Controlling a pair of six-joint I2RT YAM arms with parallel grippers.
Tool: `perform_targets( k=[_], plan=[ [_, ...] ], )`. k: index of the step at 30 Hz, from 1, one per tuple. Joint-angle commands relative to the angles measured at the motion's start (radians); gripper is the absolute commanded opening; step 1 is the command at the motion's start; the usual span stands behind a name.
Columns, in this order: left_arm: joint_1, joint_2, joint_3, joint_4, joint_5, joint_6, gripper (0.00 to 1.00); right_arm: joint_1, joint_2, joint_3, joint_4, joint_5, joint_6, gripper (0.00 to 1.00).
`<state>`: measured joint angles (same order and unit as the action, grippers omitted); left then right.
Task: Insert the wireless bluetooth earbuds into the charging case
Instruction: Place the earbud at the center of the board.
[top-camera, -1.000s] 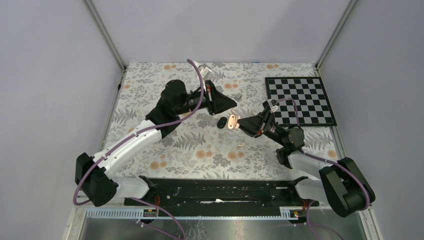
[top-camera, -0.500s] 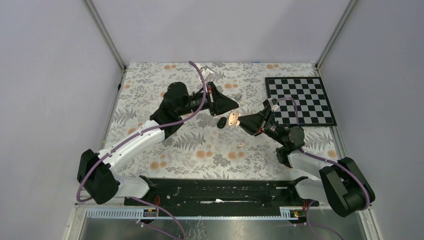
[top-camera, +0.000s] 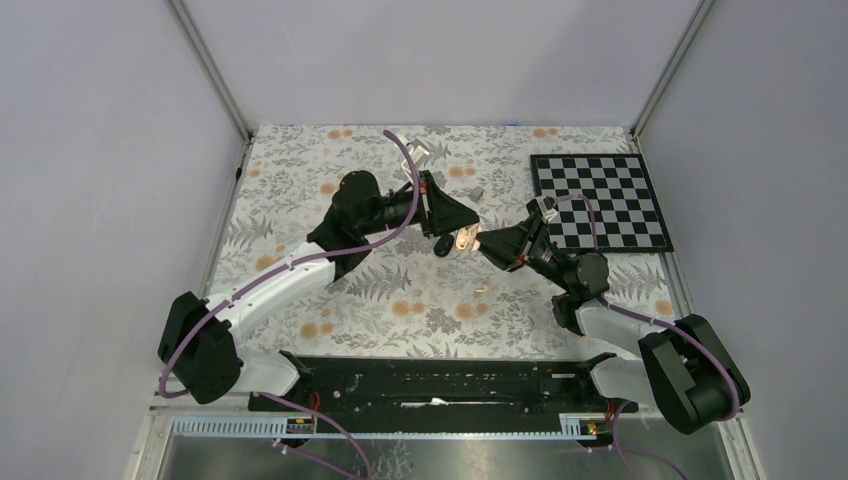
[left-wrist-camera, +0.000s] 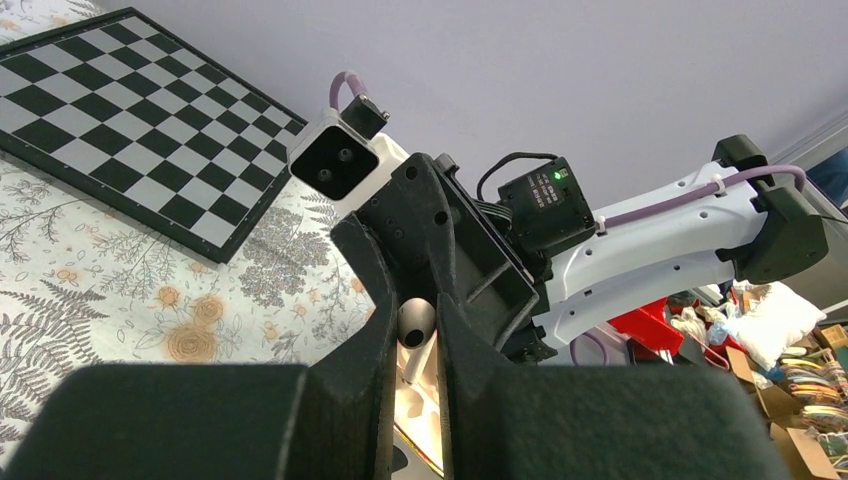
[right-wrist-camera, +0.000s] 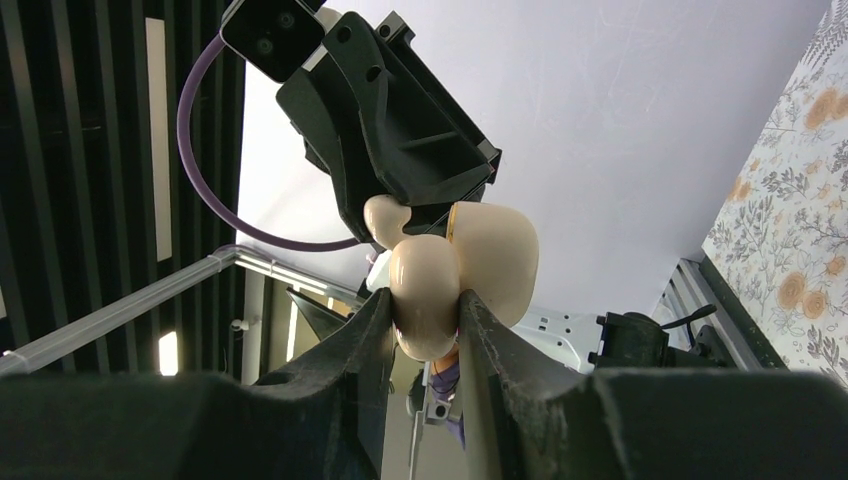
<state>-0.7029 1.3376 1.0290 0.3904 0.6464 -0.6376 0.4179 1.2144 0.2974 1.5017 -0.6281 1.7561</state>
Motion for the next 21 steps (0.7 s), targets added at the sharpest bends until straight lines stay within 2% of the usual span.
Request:
perform_targets(
  k=[1,21],
  plan=[
    [0.006,-0.01,-0.022,0.077,0.018,0.02,0.15,-0.002,-0.025,0.035,0.18,0.017,0.004,0.0],
    [0.008,-0.061,-0.067,0.151,-0.042,0.011,0.15,-0.003,-0.035,0.012,0.18,0.046,0.017,0.0]
  ],
)
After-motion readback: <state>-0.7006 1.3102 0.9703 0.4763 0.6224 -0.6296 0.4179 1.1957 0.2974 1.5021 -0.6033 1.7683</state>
